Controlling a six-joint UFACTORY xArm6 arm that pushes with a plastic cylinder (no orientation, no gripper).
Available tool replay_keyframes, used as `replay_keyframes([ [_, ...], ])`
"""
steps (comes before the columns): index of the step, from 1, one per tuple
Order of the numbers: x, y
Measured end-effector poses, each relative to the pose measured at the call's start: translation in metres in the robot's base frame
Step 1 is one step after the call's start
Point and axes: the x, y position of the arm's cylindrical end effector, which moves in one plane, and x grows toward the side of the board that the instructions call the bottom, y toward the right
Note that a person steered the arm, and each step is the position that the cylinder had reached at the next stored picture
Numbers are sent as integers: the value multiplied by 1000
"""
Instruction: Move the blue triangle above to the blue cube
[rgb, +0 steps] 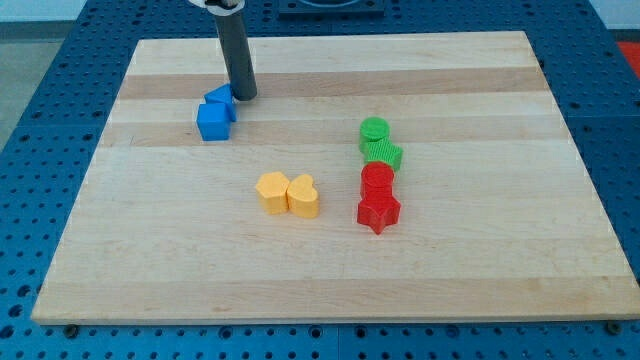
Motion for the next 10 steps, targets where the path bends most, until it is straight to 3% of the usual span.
replay_keyframes([
  [6,0,-13],
  [8,-28,-8],
  [10,-12,-17],
])
